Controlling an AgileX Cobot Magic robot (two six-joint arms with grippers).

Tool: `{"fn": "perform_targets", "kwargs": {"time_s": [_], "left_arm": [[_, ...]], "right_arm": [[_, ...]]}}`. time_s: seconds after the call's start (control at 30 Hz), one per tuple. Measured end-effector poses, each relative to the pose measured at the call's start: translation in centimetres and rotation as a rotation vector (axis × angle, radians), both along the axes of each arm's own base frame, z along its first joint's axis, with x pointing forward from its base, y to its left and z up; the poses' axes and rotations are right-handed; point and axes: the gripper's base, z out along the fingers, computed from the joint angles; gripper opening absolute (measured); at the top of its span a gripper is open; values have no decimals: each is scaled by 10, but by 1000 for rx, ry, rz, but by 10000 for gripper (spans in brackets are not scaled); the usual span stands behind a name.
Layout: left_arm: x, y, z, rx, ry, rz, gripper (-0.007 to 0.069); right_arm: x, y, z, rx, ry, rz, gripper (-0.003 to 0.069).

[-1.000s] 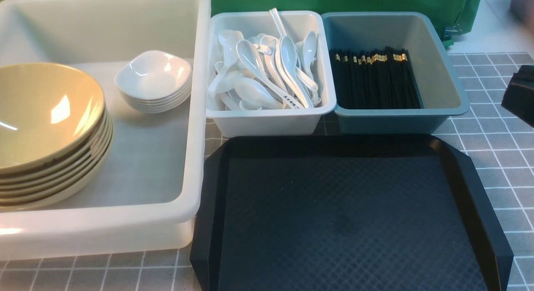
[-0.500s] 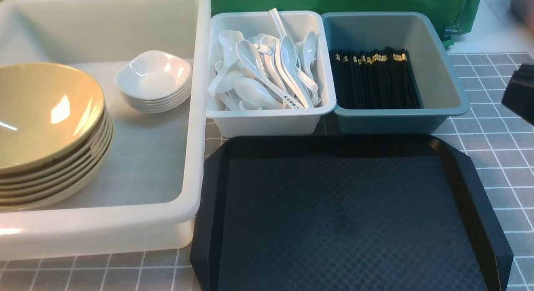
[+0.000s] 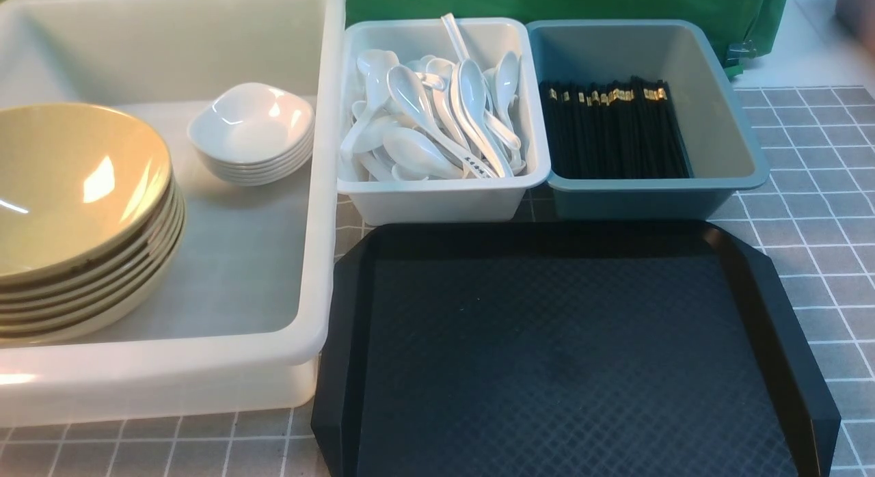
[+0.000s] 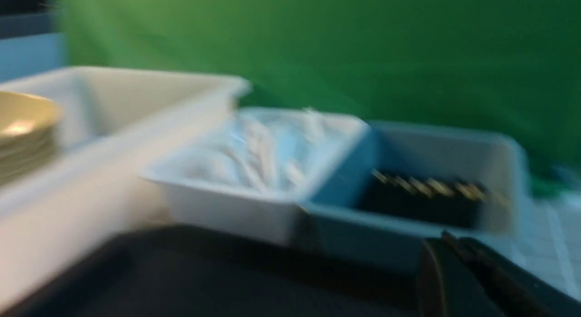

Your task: On grey table put chopsticks spoon bowls plates into blue grey white boxes.

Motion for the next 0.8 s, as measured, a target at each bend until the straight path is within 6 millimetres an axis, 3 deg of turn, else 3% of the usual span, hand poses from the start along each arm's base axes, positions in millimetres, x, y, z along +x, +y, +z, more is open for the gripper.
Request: {"fn": "perform_targets", "kwargs": {"time_s": [0.1,0.3,0.47,0.8], "left_arm": [[0,0,0,0,0,0,-11],[0,0,0,0,2,0,-11],[0,0,0,0,2,0,-11],[0,0,-1,0,7,-1,-11]], "right_arm": [[-8,-10,-25,-22,-1,-101,32],[-15,-23,-43,-36,124,-290,32],[-20,-29,-50,-85,177,-380,32],[-21,-30,-55,-95,232,-394,32]]}}
